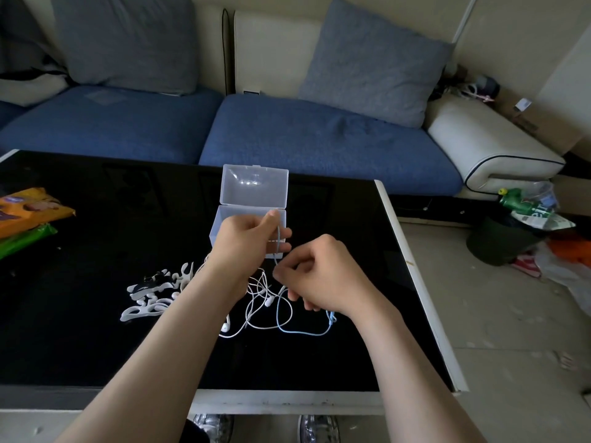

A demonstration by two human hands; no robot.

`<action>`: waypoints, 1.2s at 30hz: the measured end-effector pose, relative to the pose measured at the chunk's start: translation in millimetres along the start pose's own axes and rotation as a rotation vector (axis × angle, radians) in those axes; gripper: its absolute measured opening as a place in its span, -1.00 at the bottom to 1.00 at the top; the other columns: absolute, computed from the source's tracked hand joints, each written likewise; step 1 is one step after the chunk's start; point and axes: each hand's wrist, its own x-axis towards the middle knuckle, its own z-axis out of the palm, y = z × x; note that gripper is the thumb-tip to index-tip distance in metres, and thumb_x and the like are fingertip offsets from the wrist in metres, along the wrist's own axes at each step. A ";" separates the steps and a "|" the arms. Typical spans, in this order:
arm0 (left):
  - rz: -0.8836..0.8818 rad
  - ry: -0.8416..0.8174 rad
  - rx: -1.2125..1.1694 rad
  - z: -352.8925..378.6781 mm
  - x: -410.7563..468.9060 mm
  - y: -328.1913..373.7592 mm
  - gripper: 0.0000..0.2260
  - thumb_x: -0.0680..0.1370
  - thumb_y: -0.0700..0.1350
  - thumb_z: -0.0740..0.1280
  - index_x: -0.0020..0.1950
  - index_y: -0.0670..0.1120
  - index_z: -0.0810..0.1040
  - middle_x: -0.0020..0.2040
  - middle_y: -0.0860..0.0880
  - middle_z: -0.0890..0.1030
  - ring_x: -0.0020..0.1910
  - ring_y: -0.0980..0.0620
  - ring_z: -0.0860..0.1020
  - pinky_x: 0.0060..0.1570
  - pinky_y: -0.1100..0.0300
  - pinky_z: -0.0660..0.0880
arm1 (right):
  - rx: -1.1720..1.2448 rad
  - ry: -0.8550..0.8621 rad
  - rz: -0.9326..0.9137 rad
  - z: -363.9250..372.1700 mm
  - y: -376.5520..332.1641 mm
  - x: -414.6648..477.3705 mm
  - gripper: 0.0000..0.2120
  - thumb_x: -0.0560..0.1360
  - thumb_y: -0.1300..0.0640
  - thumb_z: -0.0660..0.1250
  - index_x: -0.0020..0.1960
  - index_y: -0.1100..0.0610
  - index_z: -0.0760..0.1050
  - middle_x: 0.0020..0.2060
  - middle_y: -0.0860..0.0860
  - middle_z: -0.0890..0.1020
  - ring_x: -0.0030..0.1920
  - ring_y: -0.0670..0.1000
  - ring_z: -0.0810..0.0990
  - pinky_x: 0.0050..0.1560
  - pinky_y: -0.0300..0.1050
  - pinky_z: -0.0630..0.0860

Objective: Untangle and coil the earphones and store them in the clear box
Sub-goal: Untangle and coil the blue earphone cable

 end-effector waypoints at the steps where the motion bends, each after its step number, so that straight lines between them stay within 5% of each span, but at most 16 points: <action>1: 0.026 0.002 0.054 -0.1 0.0 -1.1 -0.69 0.72 -0.03 0.30 0.05 -0.26 0.69 -0.05 -0.05 0.78 -0.16 -0.01 0.77 -0.11 0.14 0.66 | -0.010 0.020 -0.024 -0.4 -0.6 -0.1 -0.83 0.55 0.11 0.44 -0.20 0.07 0.73 -0.44 0.07 0.69 -0.48 0.02 0.62 -0.37 -0.07 0.61; 5: 0.087 -0.052 0.281 -2.8 1.0 -3.3 -0.69 0.68 0.00 0.37 -0.09 -0.20 0.70 -0.32 0.09 0.70 -0.34 0.10 0.63 -0.18 0.19 0.58 | 0.126 0.217 -0.100 -2.9 -1.2 3.9 -0.89 0.44 0.16 0.46 -0.24 0.09 0.74 -0.42 0.09 0.69 -0.40 0.10 0.69 -0.29 0.01 0.61; 8: 0.000 -0.206 0.298 -1.1 -1.5 1.4 -0.67 0.70 0.02 0.30 -0.05 -0.18 0.70 -0.25 0.01 0.74 -0.27 0.06 0.54 -0.15 0.21 0.53 | 0.236 0.376 -0.114 -9.3 3.5 5.7 -0.90 0.49 0.20 0.52 -0.19 0.07 0.75 -0.43 0.07 0.69 -0.49 0.00 0.63 -0.39 -0.14 0.52; 11: -0.117 -0.273 0.206 1.7 -3.5 6.8 -0.67 0.72 0.00 0.25 -0.12 -0.13 0.65 -0.34 -0.04 0.64 -0.35 0.05 0.45 -0.35 0.23 0.34 | 0.234 0.463 -0.152 -11.1 11.0 8.3 -0.94 0.48 0.07 0.60 -0.16 -0.02 0.75 -0.38 0.05 0.68 -0.41 -0.07 0.57 -0.33 -0.13 0.53; 16: -0.197 -0.389 -0.060 3.0 0.0 6.9 -0.73 0.72 0.00 0.24 -0.03 -0.10 0.63 -0.37 0.02 0.45 -0.40 0.09 0.27 -0.27 0.11 0.12 | 0.259 0.502 -0.119 -14.9 21.5 15.5 -0.87 0.61 0.14 0.46 0.03 -0.05 0.77 -0.13 -0.17 0.76 -0.07 -0.18 0.70 0.02 -0.25 0.57; 22: -0.078 -0.355 -0.266 10.2 -2.7 7.1 -0.74 0.73 -0.06 0.26 0.18 -0.20 0.65 -0.06 0.00 0.76 -0.40 0.17 0.36 -0.31 0.26 0.23 | 0.193 0.283 0.073 -11.5 26.0 15.7 -0.80 0.67 0.00 0.34 0.00 -0.08 0.75 -0.37 -0.06 0.66 -0.38 -0.13 0.55 -0.24 -0.09 0.47; 28: 0.103 -0.150 -0.019 6.5 2.5 -2.8 -0.80 0.74 -0.22 0.23 0.28 -0.24 0.59 0.08 -0.15 0.76 -0.23 0.28 0.64 -0.23 0.43 0.49 | 0.060 0.073 -0.016 -3.4 10.1 2.5 -0.73 0.69 0.04 0.34 -0.08 0.12 0.72 -0.42 0.11 0.65 -0.52 0.04 0.58 -0.47 -0.12 0.52; 33: 0.175 -0.070 0.194 0.1 8.1 -9.8 -0.83 0.70 -0.26 0.24 0.25 -0.16 0.56 0.02 0.05 0.77 -0.15 0.08 0.71 -0.03 0.26 0.59 | 0.127 0.097 -0.106 -4.4 1.4 -1.7 -0.79 0.49 0.15 0.36 -0.25 0.19 0.70 -0.48 0.14 0.63 -0.51 0.10 0.61 -0.41 -0.06 0.54; 36: 0.105 -0.141 0.221 0.8 5.7 -9.2 -0.86 0.69 -0.26 0.27 0.19 -0.17 0.60 -0.20 0.11 0.76 -0.29 0.15 0.67 -0.19 0.35 0.51 | 0.287 0.251 -0.185 -8.0 -2.1 -0.8 -0.78 0.45 0.17 0.37 -0.33 0.20 0.65 -0.56 0.10 0.55 -0.55 0.04 0.55 -0.43 -0.09 0.47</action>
